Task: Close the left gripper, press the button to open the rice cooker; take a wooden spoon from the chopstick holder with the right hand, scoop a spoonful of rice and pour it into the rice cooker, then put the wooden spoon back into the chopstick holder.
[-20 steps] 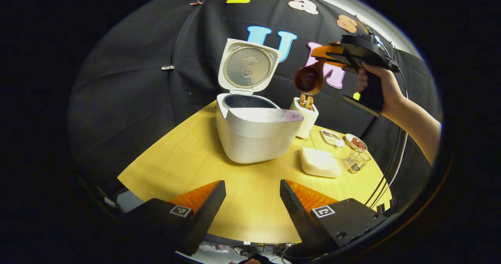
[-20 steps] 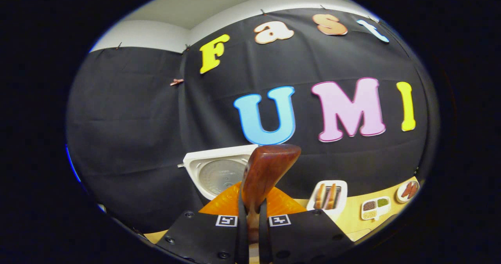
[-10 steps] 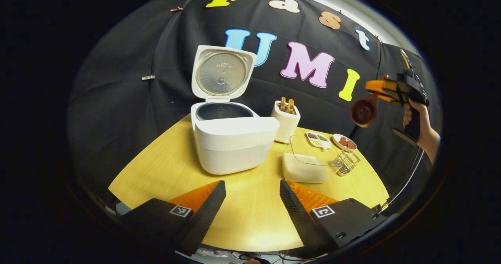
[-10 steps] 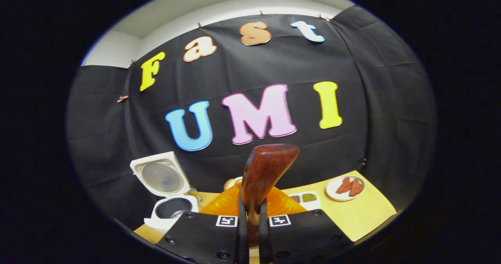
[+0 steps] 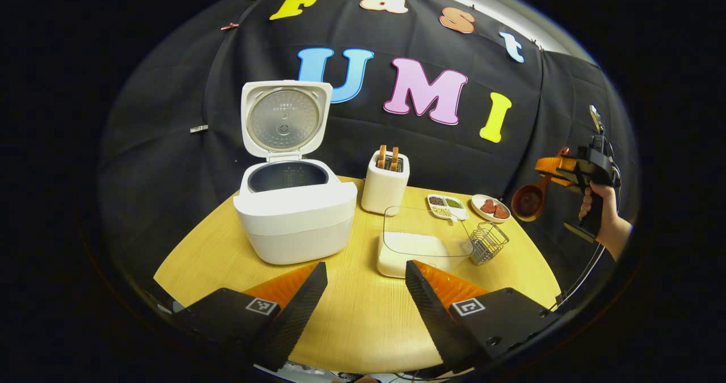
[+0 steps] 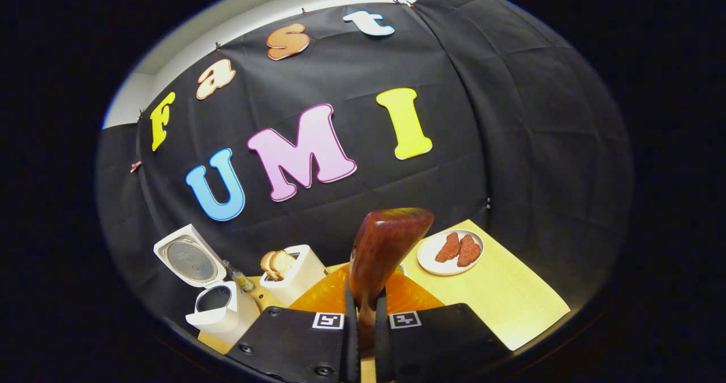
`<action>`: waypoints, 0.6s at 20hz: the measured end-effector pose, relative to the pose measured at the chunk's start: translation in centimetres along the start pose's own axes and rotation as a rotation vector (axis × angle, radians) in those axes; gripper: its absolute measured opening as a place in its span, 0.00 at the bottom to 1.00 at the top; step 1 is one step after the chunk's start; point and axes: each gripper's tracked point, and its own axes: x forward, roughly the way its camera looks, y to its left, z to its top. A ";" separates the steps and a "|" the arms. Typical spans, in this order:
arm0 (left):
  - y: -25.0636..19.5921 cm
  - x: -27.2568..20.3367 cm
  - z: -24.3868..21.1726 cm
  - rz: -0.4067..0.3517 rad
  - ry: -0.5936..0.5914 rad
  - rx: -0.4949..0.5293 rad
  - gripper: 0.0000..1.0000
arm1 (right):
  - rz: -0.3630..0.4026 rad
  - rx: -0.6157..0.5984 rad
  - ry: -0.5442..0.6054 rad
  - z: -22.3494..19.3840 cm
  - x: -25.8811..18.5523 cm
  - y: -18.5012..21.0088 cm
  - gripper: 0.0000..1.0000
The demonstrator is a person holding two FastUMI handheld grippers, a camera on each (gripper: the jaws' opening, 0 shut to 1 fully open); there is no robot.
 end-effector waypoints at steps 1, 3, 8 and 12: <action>-0.7 0.2 0.4 0.009 -0.002 0.003 0.96 | 0.001 0.007 0.023 -1.0 0.9 -0.7 0.14; -2.1 0.6 0.9 0.026 -0.001 -0.005 0.96 | 0.004 0.013 0.071 -3.1 2.8 -1.7 0.14; -3.3 0.7 1.4 0.092 0.008 0.015 0.96 | 0.004 0.011 0.173 -7.7 7.2 -3.7 0.14; -2.5 1.1 2.8 0.154 -0.001 0.062 0.96 | 0.006 -0.015 0.227 -10.5 9.0 -4.3 0.14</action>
